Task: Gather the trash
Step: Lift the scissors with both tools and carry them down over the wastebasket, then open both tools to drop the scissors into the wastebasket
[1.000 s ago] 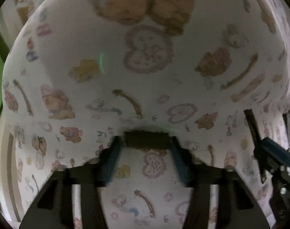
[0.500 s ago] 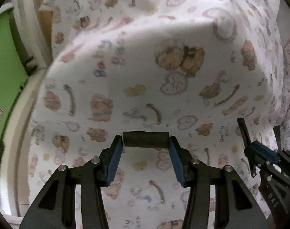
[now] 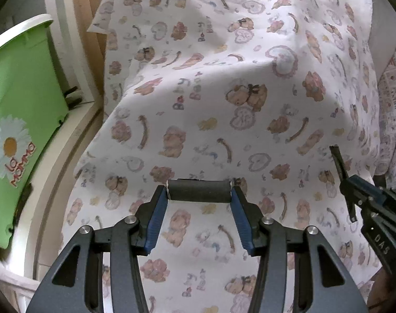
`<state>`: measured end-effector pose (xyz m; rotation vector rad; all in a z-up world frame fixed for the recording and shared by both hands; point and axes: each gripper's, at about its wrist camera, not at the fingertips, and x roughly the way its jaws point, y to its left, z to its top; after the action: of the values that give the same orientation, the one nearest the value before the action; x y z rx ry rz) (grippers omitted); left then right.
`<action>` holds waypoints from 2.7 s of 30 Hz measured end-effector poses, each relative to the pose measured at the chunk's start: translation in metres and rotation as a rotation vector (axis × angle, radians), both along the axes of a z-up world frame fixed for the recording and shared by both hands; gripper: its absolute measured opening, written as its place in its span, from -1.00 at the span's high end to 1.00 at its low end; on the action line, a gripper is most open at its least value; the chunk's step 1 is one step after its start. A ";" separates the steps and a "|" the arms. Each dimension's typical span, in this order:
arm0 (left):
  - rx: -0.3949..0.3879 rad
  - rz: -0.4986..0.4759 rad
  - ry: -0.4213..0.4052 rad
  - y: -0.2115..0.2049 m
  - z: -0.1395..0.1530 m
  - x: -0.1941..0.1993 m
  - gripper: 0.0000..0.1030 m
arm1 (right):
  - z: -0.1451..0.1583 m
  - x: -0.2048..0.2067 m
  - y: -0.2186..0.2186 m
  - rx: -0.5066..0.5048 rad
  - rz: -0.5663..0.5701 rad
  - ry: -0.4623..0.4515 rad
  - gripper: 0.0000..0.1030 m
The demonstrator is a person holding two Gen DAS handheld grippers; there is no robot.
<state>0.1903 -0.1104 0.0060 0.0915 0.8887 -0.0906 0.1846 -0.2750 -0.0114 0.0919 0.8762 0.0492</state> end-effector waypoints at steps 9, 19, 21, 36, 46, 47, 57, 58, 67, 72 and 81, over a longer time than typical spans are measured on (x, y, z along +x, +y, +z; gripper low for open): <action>0.009 0.031 0.000 0.033 0.013 -0.027 0.08 | 0.030 -0.031 0.029 -0.032 0.094 -0.058 0.66; -0.036 0.058 0.012 0.073 0.052 -0.105 0.08 | 0.083 -0.108 0.051 0.005 0.153 -0.088 0.66; 0.005 0.068 0.025 0.073 0.053 -0.122 0.08 | 0.092 -0.132 0.056 0.030 0.174 -0.104 0.66; -0.041 0.036 -0.003 0.080 0.018 -0.179 0.07 | 0.052 -0.207 0.069 0.025 0.204 -0.088 0.66; -0.040 0.050 0.117 0.085 -0.015 -0.174 0.07 | 0.019 -0.203 0.078 0.058 0.260 0.017 0.66; -0.041 0.054 0.125 0.086 -0.018 -0.173 0.07 | 0.017 -0.204 0.079 0.060 0.265 0.028 0.66; -0.051 0.070 0.219 0.091 -0.039 -0.170 0.07 | -0.003 -0.215 0.098 0.053 0.355 0.147 0.66; -0.059 0.070 0.238 0.092 -0.042 -0.168 0.07 | -0.006 -0.216 0.100 0.046 0.362 0.159 0.66; -0.037 0.084 0.357 0.091 -0.078 -0.162 0.07 | -0.053 -0.210 0.103 0.013 0.332 0.332 0.66; 0.016 0.093 0.447 0.086 -0.112 -0.153 0.07 | -0.090 -0.198 0.089 0.029 0.259 0.496 0.66; 0.054 0.087 0.542 0.077 -0.154 -0.146 0.07 | -0.129 -0.183 0.095 -0.016 0.242 0.586 0.66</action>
<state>0.0441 -0.0330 -0.1485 0.0794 1.4350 -0.0084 0.0015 -0.1796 -0.1405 -0.0183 1.4705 0.2510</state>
